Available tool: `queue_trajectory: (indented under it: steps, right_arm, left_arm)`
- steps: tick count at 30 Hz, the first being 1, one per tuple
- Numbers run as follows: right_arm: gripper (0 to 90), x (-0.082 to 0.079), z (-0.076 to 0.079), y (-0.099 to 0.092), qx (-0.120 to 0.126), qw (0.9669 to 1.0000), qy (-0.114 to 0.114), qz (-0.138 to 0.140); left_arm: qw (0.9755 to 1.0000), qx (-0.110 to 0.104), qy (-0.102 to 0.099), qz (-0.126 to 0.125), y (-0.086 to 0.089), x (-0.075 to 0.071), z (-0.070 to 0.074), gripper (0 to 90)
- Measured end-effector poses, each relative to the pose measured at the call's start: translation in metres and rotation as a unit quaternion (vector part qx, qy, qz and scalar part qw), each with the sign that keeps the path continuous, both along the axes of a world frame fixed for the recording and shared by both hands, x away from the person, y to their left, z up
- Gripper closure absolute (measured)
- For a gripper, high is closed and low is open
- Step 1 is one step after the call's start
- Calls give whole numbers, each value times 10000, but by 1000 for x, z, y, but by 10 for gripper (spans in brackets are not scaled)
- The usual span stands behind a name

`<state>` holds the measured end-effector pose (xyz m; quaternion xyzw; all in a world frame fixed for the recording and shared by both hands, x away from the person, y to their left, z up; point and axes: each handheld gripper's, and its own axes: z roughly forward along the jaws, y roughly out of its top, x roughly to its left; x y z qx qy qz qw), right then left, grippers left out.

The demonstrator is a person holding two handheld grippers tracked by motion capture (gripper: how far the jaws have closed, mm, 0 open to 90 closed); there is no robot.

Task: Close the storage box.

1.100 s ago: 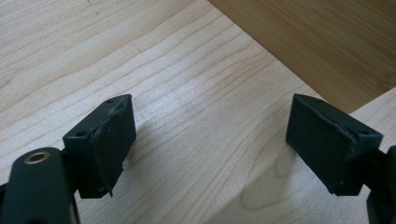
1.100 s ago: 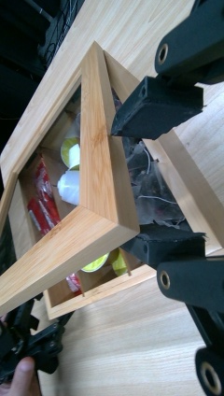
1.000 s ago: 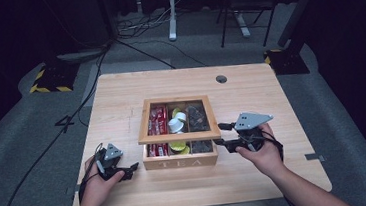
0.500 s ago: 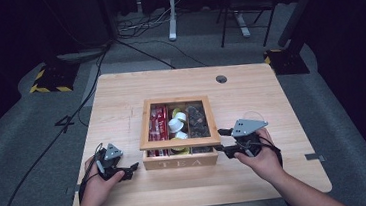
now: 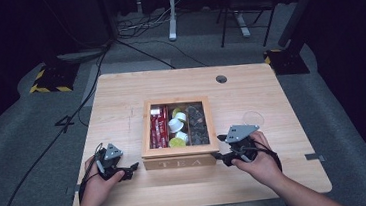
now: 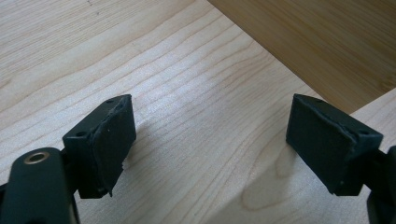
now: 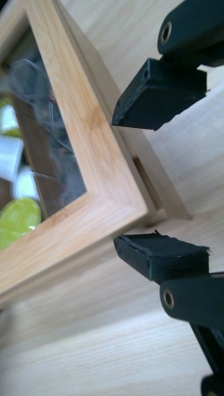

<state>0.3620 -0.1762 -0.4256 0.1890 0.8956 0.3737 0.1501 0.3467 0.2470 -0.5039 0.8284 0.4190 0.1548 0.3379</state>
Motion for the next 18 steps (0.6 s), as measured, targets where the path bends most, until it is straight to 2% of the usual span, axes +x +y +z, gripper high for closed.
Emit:
queue_trajectory:
  steps: [1,6,11,12,18]
  right_arm:
    - [332,-1,-1,1,-14,10000,-17,-9]
    - [276,-2,6,-2,292,9993,-161,-190]
    - [273,0,7,-6,446,9988,-55,-197]
    - [262,2,7,-9,597,9980,45,-195]
    - [235,5,16,-20,1085,9939,137,-168]
  left_arm:
    - [10000,-3,-10,0,0,0,0,163]
    - [10000,-8,-19,8,0,0,0,163]
    - [10000,-8,-10,4,0,0,0,163]
    - [10000,-9,-18,8,0,0,0,163]
    - [10000,-13,-17,4,0,0,0,163]
